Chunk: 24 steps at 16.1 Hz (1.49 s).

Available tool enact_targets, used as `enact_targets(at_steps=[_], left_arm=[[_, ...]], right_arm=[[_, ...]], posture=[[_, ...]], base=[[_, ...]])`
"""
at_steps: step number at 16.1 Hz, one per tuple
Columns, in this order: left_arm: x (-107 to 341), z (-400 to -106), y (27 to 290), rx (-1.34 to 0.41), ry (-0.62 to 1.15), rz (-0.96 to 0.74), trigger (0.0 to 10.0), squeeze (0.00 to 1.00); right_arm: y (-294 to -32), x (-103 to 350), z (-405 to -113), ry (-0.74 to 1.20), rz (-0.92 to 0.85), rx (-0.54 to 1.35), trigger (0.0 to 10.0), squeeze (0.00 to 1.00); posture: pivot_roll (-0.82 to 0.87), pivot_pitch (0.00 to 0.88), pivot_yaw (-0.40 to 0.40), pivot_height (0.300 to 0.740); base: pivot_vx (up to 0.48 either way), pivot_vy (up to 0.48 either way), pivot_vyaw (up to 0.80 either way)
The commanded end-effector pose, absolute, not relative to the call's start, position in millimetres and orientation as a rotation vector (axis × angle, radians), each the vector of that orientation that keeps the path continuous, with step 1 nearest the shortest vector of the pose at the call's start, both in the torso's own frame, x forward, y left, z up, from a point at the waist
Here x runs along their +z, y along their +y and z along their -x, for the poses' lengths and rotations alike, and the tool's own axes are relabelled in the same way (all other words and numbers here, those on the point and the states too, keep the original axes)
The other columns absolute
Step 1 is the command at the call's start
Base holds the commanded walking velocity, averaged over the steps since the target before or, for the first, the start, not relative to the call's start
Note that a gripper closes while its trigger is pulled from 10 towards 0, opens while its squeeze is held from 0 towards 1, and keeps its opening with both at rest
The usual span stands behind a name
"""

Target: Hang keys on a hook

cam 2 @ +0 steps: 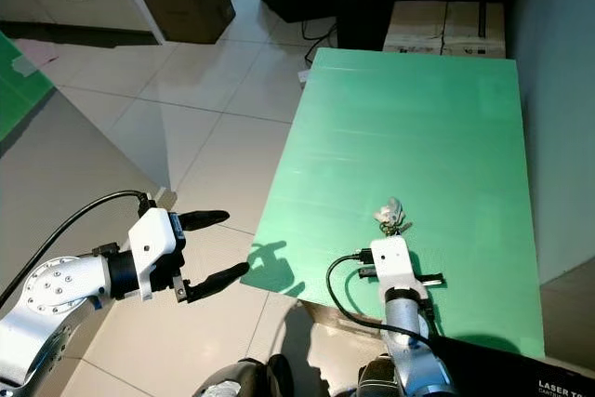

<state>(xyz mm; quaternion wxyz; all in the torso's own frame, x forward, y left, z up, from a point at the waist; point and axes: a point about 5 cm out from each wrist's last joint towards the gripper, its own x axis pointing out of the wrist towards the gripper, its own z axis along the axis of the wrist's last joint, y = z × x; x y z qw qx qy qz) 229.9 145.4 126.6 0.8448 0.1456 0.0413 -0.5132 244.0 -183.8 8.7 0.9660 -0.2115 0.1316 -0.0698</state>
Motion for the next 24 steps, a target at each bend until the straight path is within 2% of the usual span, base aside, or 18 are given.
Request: enact_targets(at_steps=[1, 5, 10, 11, 23, 24], left_arm=[[130, -230, 150, -1.074, 0.088, -0.322, 10.0, 0.0], [129, -231, 156, -1.067, 0.092, -0.324, 10.0, 0.0], [125, -226, 156, -1.071, 0.098, -0.323, 10.0, 0.0], [124, -225, 153, -1.076, 0.099, -0.321, 10.0, 0.0], [128, -224, 155, -1.069, 0.096, -0.321, 10.0, 0.0], [128, -224, 155, -1.069, 0.097, -0.321, 10.0, 0.0]], right_arm=[[-178, 10, -244, 0.266, 0.422, -0.123, 10.0, 1.0], [-169, 8, -250, 0.277, 0.451, -0.087, 10.0, 1.0], [-174, 8, -252, 0.285, 0.505, -0.084, 10.0, 1.0], [-177, 5, -256, 0.316, 0.56, -0.074, 10.0, 0.0], [-175, 5, -275, 0.326, 0.64, -0.039, 10.0, 0.0], [-174, 5, -275, 0.324, 0.642, -0.039, 8.0, 0.0]], posture=[[0.03, 0.165, 0.243, 0.74], [0.03, 0.156, 0.239, 0.74], [0.03, 0.152, 0.238, 0.74], [0.03, 0.153, 0.236, 0.74], [0.04, 0.162, 0.228, 0.74], [0.04, 0.162, 0.227, 0.74]], base=[[0.0, 0.0, 0.0], [0.0, 0.0, 0.0], [0.0, 0.0, 0.0], [0.0, 0.0, 0.0], [0.0, 0.0, 0.0], [0.0, 0.0, 0.0]])
